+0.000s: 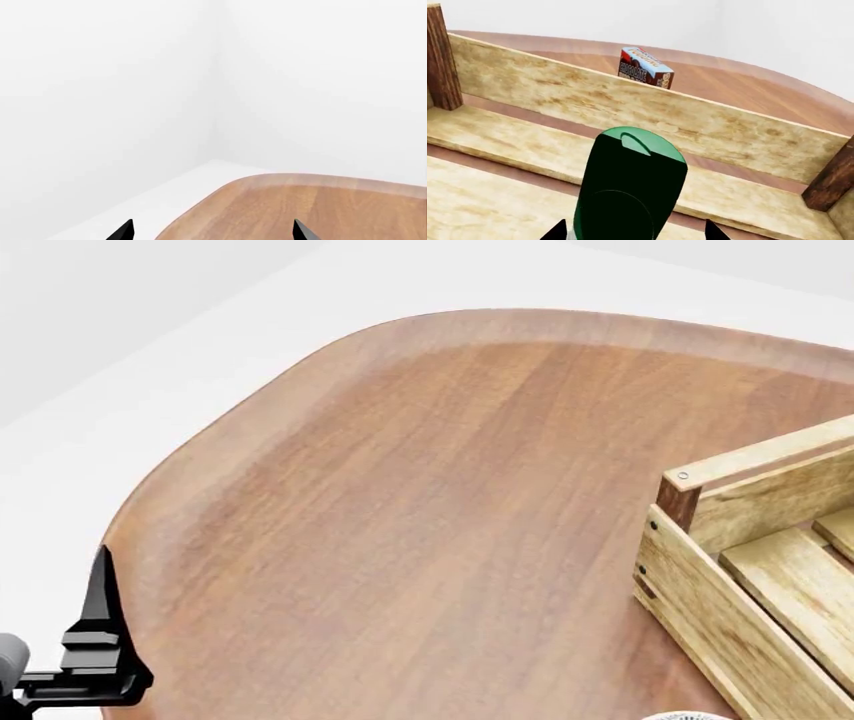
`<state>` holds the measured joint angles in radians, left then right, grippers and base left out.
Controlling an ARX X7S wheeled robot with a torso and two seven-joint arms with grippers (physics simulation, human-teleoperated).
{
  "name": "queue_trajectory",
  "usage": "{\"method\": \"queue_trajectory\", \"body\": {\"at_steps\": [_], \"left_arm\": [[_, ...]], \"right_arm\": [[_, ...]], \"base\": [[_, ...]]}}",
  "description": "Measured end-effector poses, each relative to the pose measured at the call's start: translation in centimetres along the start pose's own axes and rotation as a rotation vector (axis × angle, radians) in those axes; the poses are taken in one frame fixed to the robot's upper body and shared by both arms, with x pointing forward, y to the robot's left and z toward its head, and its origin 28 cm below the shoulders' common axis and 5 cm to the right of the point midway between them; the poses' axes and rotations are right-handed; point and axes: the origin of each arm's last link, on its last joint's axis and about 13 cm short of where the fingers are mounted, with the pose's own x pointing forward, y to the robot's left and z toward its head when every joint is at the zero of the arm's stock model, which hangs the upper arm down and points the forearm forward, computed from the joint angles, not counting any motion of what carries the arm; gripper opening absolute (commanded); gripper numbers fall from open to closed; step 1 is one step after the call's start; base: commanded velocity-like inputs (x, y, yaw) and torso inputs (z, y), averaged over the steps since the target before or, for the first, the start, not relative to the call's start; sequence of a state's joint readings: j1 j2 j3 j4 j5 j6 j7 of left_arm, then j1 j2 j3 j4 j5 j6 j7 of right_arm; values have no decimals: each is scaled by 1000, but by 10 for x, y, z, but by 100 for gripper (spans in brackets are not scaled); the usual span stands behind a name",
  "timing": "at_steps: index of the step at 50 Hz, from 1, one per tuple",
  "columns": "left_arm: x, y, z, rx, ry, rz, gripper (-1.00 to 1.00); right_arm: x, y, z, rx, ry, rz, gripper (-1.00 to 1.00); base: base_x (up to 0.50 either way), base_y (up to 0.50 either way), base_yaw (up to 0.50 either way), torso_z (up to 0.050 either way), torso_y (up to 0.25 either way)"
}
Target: Pick up the salad dressing and put it in the tray.
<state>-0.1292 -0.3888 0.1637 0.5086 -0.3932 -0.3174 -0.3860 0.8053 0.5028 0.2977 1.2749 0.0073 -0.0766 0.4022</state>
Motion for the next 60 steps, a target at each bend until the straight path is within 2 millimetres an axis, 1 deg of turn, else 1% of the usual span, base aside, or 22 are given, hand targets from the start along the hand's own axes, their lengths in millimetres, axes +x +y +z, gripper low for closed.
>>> {"method": "queue_trajectory", "body": {"at_steps": [8,16,26,44,54,60], "left_arm": [[0,0,1,0,-2,0,100],[0,0,1,0,-4,-1,100],[-1,0,1,-1,-4,0,100],[-2,1,1,-3,-5,2,100],[-2,1,3,-10,-14,4,100],[-2,2,4,-16,-22,8,100]], "right_arm": [[0,0,-1,-12,-6,9,100],[-4,-1,-1,11,14,65,100],[-16,-6,14,68,10,150,100],[-51,-15,48,122,-96,300,100],[-76,-26,69,115,-236,309,100],[-95,-34,84,120,-336,319,100]], "base": [[0,0,0,0,0],[0,0,0,0,0],[0,0,0,0,0],[0,0,0,0,0],[0,0,0,0,0],[0,0,0,0,0]]}}
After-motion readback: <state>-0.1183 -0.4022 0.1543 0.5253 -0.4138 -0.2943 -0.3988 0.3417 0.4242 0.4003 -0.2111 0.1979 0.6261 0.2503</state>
